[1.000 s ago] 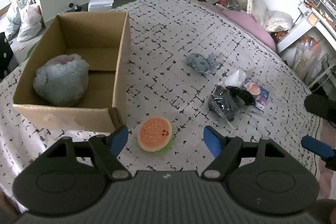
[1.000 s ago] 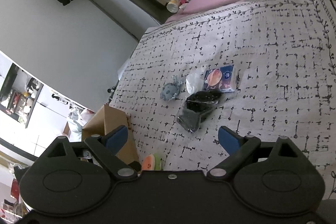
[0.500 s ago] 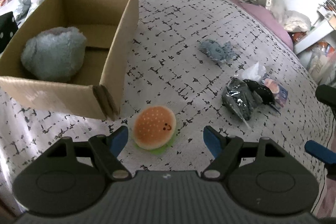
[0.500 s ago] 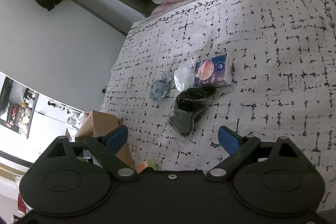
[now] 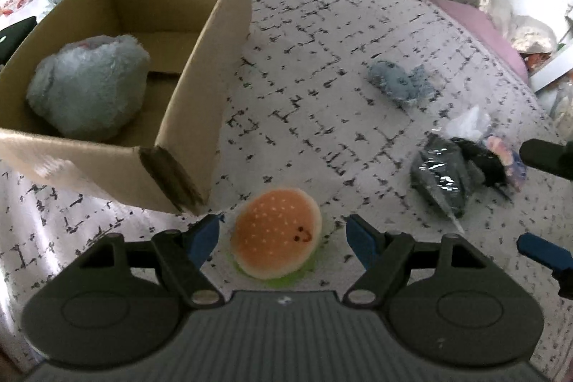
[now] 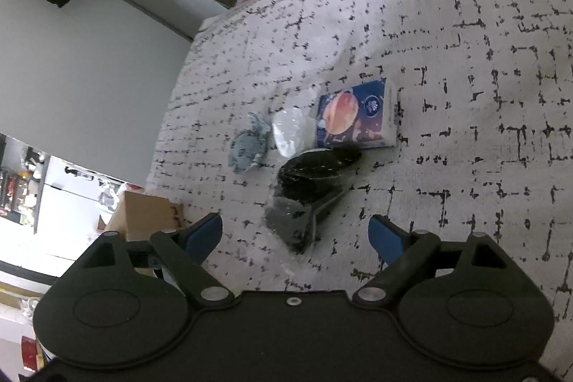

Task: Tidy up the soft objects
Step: 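Move the left gripper to the hamburger plush and close on it, then lift the hamburger plush with the left gripper while the right gripper grasps the black bag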

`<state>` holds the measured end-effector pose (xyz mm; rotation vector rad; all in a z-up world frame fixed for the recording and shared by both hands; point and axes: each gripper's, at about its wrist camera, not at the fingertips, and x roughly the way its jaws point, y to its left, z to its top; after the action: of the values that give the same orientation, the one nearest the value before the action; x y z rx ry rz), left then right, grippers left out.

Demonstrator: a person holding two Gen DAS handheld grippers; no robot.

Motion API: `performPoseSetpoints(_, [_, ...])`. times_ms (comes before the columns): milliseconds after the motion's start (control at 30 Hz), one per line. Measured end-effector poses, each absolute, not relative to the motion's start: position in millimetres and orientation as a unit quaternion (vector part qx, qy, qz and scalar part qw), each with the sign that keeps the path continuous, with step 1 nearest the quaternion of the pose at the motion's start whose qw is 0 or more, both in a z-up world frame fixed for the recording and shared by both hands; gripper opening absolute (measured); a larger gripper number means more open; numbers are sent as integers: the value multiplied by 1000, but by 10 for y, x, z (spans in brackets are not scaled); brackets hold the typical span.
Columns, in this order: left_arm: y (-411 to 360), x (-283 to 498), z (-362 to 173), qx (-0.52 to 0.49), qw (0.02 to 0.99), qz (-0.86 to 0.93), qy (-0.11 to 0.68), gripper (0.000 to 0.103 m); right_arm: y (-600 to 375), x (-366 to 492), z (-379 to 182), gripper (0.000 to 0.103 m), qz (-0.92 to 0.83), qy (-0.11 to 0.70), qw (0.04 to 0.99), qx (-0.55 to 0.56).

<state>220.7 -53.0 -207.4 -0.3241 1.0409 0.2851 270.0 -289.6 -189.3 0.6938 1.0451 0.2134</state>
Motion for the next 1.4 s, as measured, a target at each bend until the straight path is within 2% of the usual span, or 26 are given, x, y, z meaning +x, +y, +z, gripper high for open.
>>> performPoseSetpoints(167, [-486,2221,-2136,-172,843,137,491,70,-2876,2829,-2035,83,90,504,794,327])
performPoseSetpoints(233, [-494,2236,-2139,-170,844,133,492,55,-2848,2863,-2061,82,91,506,794,324])
performPoseSetpoints(333, [-491,2246,-2121,-171,844,130,491,47,-2801,2909,-2079,79,96,506,796,317])
performPoseSetpoints(633, [-477,2255,-2028,-187,843,127,488,45,-2743,2993,-2152,64,94,514,794,311])
performPoseSetpoints(733, [-513,2267,-1968,-187,844,122,488,45,-2731,3018,-2179,53,91,517,794,309])
performPoseSetpoints(800, [-534,2273,-1911,-187,847,118,484,45,-2723,3023,-2197,37,94,518,792,308])
performPoseSetpoints(833, [-543,2274,-1879,-184,849,117,481,45,-2718,3025,-2211,33,97,520,790,310])
performPoseSetpoints(900, [-558,2272,-1817,-180,852,116,477,45,-2714,3012,-2208,16,101,519,790,310])
performPoseSetpoints(967, [-573,2266,-1758,-176,854,114,476,45,-2714,2972,-2161,10,106,511,796,307])
performPoseSetpoints(1100, [-598,2234,-1628,-166,861,108,469,45,-2722,2868,-2057,4,117,498,800,313])
performPoseSetpoints(1400, [-551,2128,-1292,-161,874,105,445,45,-2803,2585,-1799,3,122,463,817,322])
